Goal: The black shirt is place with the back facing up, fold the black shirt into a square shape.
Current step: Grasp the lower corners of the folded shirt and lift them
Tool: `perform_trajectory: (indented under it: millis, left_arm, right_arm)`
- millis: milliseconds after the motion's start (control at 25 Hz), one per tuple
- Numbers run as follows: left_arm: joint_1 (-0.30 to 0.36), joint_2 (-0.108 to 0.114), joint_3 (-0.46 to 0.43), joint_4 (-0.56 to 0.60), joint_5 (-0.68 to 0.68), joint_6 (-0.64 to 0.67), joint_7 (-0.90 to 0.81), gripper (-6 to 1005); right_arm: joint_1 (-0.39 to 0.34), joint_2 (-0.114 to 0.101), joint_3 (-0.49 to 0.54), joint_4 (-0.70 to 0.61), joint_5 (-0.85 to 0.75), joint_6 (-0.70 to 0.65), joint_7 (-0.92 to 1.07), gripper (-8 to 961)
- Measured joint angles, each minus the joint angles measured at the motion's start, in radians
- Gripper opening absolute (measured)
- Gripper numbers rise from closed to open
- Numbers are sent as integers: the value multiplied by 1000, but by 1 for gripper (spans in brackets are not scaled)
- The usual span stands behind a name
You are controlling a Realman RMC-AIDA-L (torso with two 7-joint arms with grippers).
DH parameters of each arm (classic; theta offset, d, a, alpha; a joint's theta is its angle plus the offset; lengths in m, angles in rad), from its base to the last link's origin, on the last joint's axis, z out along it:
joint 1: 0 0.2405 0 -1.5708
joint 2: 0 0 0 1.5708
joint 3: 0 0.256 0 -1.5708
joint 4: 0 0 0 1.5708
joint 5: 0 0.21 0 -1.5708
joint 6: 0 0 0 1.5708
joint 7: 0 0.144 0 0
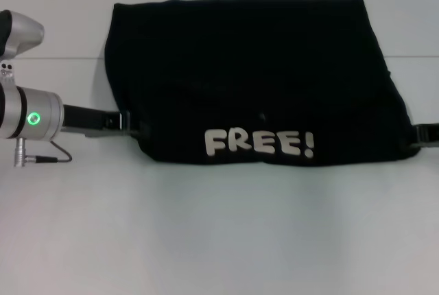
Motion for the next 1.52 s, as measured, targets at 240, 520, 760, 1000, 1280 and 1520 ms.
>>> perform_trajectory:
  millis: [240,520,760,1000,1280,1520]
  left_arm:
    - [-6,16,2,40,86,243,-62,64]
    - [61,7,1,146,130,418,-71,72]
    - [88,7,-9,163,161,404,-83,79]
    - [98,2,-8,164,167,409,-76,85]
    - [107,-6,18,168,174,534,-31,93]
    - [179,-48,79,271,209,653,-41,100]
  right_arm:
    - [-73,-7,-5,-140,-5,-209,59,58]
    - [-158,32,0,-301,-98,-374,87,58]
    - [-173,37,5,-313,-101,-368,88,58]
    - [-167,38,5,-310,-104,-376,82,58]
    - [-177,39,-5,-318,-147,-531,76,58]
    - [-239,58,-5,-380,-174,-653,67,58]
